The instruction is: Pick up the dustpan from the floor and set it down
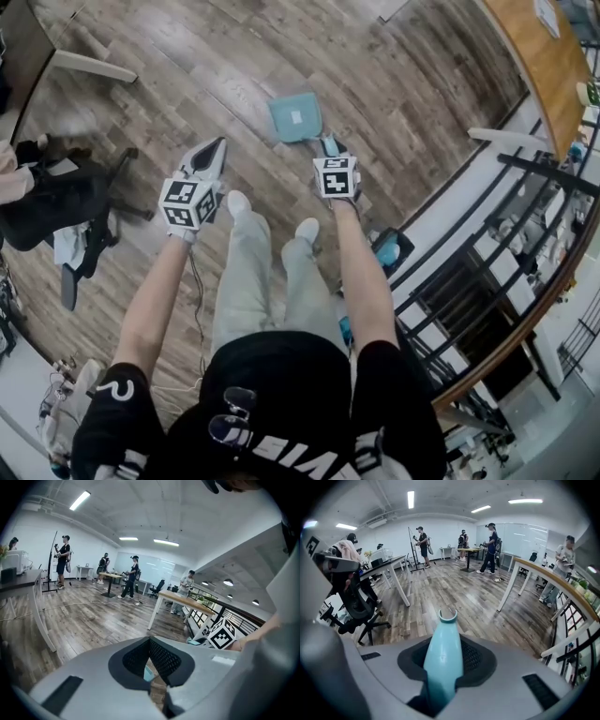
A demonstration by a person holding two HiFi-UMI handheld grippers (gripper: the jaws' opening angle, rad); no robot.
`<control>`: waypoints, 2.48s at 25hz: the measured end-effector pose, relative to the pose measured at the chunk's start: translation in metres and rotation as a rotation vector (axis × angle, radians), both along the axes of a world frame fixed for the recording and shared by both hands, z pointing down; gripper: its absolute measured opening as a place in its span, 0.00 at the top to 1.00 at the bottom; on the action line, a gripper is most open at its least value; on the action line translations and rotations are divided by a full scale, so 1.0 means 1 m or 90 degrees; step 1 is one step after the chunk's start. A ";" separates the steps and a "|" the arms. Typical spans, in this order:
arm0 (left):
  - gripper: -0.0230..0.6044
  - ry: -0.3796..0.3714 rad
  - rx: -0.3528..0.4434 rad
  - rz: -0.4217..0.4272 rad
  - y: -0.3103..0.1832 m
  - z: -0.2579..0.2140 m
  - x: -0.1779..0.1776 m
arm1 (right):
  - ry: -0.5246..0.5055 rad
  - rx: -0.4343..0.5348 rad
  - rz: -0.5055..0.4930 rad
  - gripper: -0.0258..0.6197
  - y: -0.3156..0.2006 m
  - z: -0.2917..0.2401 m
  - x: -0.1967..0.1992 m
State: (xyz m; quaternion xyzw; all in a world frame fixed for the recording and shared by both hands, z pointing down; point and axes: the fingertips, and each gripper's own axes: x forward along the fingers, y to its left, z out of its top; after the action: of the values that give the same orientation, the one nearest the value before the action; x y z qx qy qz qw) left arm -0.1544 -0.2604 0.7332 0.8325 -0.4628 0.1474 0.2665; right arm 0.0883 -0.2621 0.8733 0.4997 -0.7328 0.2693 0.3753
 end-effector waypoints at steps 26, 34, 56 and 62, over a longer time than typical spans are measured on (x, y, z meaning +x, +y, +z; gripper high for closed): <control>0.97 0.011 -0.034 0.033 -0.021 0.015 0.021 | -0.025 0.004 0.041 0.72 -0.006 -0.001 -0.024; 0.97 0.010 -0.006 0.029 -0.009 -0.022 0.058 | -0.067 0.068 0.052 0.72 -0.002 -0.067 0.002; 0.97 0.036 0.095 -0.002 0.122 -0.177 0.150 | -0.150 0.218 0.052 0.96 0.130 -0.273 0.120; 0.97 0.070 0.115 0.008 0.167 -0.214 0.161 | -0.178 0.252 0.026 0.97 0.165 -0.315 0.122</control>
State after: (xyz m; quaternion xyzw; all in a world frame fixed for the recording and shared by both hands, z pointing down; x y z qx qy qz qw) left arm 0.0067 -0.0937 0.5193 0.8630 -0.4533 0.0609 0.2144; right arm 0.2105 -0.0968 0.5586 0.5360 -0.8058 0.1946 0.1597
